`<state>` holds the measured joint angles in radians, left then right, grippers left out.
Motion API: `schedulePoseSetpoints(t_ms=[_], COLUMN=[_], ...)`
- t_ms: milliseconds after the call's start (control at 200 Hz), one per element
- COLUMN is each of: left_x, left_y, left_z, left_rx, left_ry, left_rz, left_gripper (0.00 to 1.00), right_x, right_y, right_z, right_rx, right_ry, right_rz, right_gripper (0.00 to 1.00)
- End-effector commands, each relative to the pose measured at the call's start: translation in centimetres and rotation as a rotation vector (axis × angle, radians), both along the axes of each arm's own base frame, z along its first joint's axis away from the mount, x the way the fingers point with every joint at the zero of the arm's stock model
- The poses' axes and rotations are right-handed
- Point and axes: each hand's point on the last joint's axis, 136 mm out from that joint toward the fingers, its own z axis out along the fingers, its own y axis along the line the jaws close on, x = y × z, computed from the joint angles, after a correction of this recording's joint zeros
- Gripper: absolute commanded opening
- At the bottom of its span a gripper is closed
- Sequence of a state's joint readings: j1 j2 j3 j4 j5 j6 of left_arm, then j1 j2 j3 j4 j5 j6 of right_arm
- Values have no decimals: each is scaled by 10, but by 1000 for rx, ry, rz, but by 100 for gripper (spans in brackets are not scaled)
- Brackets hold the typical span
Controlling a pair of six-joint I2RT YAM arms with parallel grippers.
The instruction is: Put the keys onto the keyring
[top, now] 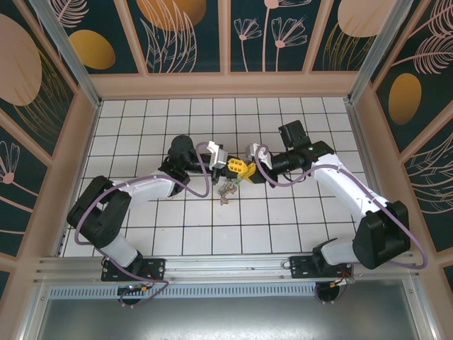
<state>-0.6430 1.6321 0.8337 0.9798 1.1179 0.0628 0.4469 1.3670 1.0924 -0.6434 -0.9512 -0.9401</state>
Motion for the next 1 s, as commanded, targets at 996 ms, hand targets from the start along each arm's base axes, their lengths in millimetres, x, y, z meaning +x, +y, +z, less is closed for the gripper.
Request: schedulePoseSetpoints(t_ms=[996], left_x=[-9], left_y=[-11], left_z=[25], left_rx=[-53], left_ry=[-42], left_rz=[76], left_gripper=[0], right_x=[-7], right_y=[-20], right_z=[36], right_rx=[142], right_ry=[-228], right_rz=[-86], right_gripper=[0])
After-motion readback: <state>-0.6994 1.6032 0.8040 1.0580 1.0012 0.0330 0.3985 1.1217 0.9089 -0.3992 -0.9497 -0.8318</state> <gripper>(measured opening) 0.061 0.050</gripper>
